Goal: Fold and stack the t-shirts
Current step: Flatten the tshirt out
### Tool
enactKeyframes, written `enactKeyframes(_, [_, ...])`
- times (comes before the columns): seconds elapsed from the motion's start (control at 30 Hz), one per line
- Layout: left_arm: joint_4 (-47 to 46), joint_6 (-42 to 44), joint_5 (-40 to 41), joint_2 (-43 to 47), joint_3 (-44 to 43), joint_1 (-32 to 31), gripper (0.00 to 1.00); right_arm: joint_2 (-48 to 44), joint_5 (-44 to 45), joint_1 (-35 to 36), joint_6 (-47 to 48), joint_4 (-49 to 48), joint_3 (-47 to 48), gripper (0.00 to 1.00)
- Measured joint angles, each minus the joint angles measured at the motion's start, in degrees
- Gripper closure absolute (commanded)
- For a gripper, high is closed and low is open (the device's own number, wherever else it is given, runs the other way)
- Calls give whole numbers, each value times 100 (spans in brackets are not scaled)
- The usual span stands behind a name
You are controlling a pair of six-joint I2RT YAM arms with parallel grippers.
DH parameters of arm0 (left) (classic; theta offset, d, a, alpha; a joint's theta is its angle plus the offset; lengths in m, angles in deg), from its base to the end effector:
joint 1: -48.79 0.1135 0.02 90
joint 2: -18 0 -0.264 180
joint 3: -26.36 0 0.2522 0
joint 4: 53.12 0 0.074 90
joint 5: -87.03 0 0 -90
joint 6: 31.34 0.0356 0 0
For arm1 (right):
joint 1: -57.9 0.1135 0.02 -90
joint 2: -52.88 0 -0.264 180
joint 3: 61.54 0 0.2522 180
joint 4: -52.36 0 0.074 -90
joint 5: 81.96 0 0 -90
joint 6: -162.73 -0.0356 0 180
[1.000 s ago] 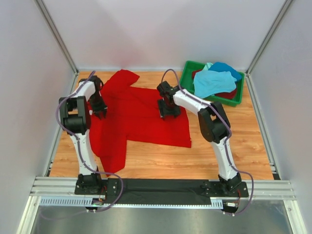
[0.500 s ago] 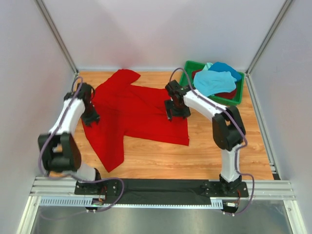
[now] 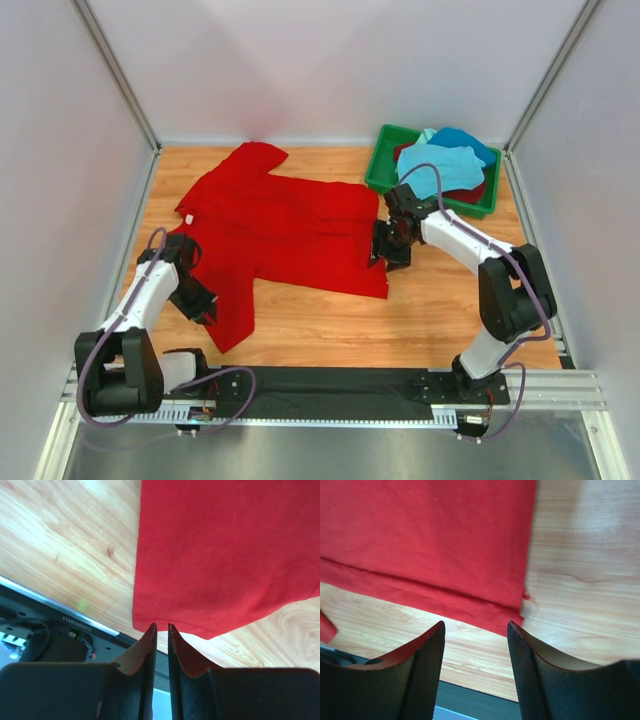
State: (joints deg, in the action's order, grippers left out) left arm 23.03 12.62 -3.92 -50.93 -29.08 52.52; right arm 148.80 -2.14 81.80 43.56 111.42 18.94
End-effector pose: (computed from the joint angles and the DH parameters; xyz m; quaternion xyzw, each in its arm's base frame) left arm 0.1707 0.0105 0.1914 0.4208 -0.9071 0.0089 0.0001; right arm 0.2895 0.1352 0.2039 0.0334 0.9865 0.1387 0.0809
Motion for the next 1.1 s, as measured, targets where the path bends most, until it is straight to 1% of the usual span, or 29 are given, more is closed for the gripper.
enactKeyframes(0.1, [-63,-197,-92,170,343,0,78,0,-157,17,-81,-192,0,44])
enactKeyframes(0.2, [-149,-302,-278,87,682,-2,78,0,-282,28,-131,-310,-2,44])
enactKeyframes(0.3, [-251,-385,-380,-157,785,-35,74,-2,-363,28,-166,-424,-66,44])
enactKeyframes(0.37, [-422,-455,-422,-201,837,-39,70,-13,-387,28,-175,-481,-164,44])
enactKeyframes(0.47, [-662,-520,-479,-267,922,-39,67,-52,-409,28,-210,-511,-332,44])
enactKeyframes(0.5, [-708,-525,-485,-332,922,-39,64,-66,-415,28,-214,-511,-361,44])
enactKeyframes(0.53, [-732,-531,-490,-409,922,-39,57,-85,-424,28,-216,-529,-393,44])
enactKeyframes(0.6, [-730,-560,-472,-470,914,-39,53,-153,-435,28,-232,-555,-452,44])
enactKeyframes(0.67, [-678,-610,-404,-385,896,-39,41,-232,-444,28,-240,-579,-514,44])
enactKeyframes(0.8, [-584,-704,-199,-61,793,-37,39,-273,-507,28,-262,-673,-605,44])
enactKeyframes(0.9, [-619,-769,-109,0,741,-31,39,-273,-562,28,-278,-710,-651,44])
enactKeyframes(1.0, [-704,-826,-114,-122,772,24,41,-271,-601,28,-275,-730,-669,44])
enactKeyframes(1.1, [-835,-911,-114,-280,898,133,46,-271,-605,28,-278,-756,-671,44])
